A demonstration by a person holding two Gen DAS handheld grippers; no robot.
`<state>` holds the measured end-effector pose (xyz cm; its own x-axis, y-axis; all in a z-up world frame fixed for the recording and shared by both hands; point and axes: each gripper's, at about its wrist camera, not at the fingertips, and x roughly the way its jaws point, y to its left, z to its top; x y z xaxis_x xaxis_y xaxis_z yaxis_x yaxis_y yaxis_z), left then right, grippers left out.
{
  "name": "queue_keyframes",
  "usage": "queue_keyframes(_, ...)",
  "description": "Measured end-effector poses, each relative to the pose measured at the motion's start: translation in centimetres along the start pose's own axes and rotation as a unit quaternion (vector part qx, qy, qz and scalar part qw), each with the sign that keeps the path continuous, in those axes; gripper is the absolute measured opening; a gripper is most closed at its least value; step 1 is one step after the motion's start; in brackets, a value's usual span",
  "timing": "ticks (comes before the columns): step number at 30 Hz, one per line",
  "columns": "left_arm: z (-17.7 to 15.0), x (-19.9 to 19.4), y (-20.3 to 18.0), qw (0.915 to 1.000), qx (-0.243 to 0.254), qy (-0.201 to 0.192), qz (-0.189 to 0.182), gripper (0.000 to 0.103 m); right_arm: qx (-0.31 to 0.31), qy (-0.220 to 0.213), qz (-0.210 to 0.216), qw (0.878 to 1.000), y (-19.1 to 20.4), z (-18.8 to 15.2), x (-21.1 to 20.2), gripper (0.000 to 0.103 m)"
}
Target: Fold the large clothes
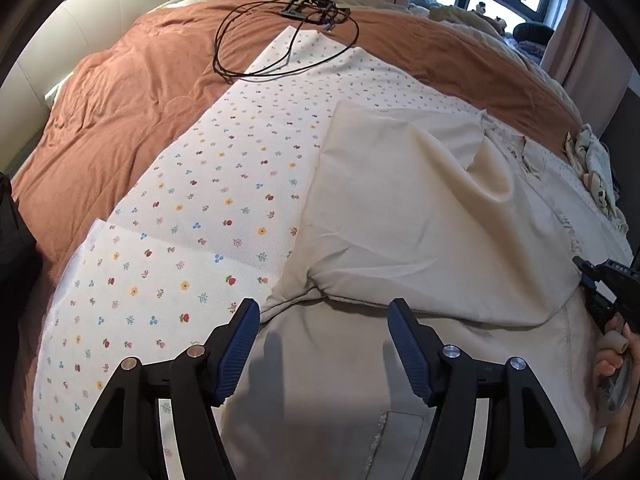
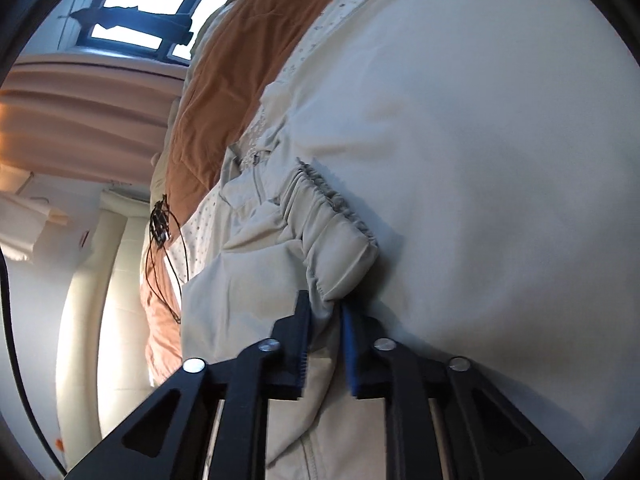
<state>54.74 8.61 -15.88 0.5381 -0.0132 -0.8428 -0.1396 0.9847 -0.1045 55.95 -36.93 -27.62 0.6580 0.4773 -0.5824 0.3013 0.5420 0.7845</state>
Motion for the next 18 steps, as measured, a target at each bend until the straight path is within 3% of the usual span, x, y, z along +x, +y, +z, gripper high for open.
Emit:
queue_keyframes(5, -0.2, 1.5, 0.1, 0.9997, 0.001, 0.018, 0.017, 0.04, -0.009, -0.008, -0.017, 1.0, 0.2, -0.4, -0.9, 0.009)
queue_keyframes(12, -0.2, 2.7, 0.2, 0.9983, -0.01, 0.037, 0.044, 0.029, 0.006, -0.027, -0.032, 0.999, 0.0, -1.9, -4.5, 0.009)
queue_keyframes(18, 0.3, 2.8, 1.0, 0.9964, -0.029, 0.032, 0.073, 0.028, -0.006, -0.019, -0.056, 0.998, -0.2, -3.0, -6.3, 0.009)
